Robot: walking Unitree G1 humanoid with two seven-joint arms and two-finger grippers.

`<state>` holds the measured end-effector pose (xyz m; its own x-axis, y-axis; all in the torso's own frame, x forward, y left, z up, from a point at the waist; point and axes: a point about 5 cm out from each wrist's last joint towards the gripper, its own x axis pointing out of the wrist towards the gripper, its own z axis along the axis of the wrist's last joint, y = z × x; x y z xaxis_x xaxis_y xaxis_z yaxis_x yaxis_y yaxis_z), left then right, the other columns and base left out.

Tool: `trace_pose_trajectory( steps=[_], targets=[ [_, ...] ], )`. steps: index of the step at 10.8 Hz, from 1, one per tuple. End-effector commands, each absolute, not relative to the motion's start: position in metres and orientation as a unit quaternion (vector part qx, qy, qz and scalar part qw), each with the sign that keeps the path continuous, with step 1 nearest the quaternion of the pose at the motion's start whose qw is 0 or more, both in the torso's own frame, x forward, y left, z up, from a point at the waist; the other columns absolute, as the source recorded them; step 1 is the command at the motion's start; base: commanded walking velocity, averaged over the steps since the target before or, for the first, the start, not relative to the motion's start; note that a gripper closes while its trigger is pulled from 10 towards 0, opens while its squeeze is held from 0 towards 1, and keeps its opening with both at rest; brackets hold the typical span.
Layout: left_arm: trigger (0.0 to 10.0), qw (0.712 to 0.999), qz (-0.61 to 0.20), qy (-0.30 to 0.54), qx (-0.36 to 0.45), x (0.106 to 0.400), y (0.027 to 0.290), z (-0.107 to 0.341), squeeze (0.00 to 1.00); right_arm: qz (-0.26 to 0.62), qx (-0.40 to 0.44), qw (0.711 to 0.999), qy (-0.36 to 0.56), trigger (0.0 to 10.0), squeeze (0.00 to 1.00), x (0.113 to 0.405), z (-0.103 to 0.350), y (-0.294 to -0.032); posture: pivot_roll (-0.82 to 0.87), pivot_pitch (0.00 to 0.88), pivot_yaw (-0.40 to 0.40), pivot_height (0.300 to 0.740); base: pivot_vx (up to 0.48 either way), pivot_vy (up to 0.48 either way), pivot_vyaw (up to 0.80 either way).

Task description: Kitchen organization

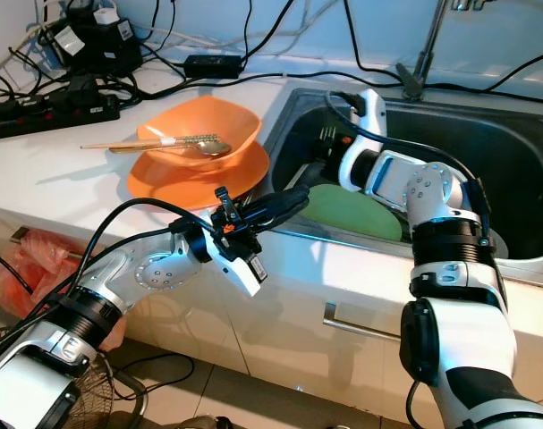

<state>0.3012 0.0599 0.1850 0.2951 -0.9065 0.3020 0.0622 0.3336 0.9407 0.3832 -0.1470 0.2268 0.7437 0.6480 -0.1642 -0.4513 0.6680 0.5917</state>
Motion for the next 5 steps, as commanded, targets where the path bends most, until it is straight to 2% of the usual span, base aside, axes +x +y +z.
trace_pose_trajectory(
  steps=[1,5],
  targets=[
    [0.0,0.666,-0.362,-0.472,0.451,0.301,0.061,0.183,0.00,0.309,0.261,0.899,0.167,0.0,0.00,0.386,0.239,-0.149,0.02,0.058,0.044,0.740,0.000,0.000,0.00],
    [0.0,0.667,-0.359,-0.469,0.455,0.301,0.065,0.182,0.00,0.296,0.253,0.907,0.160,0.0,0.00,0.389,0.242,-0.162,0.02,0.056,0.043,0.740,0.000,0.000,0.00]
  ],
)
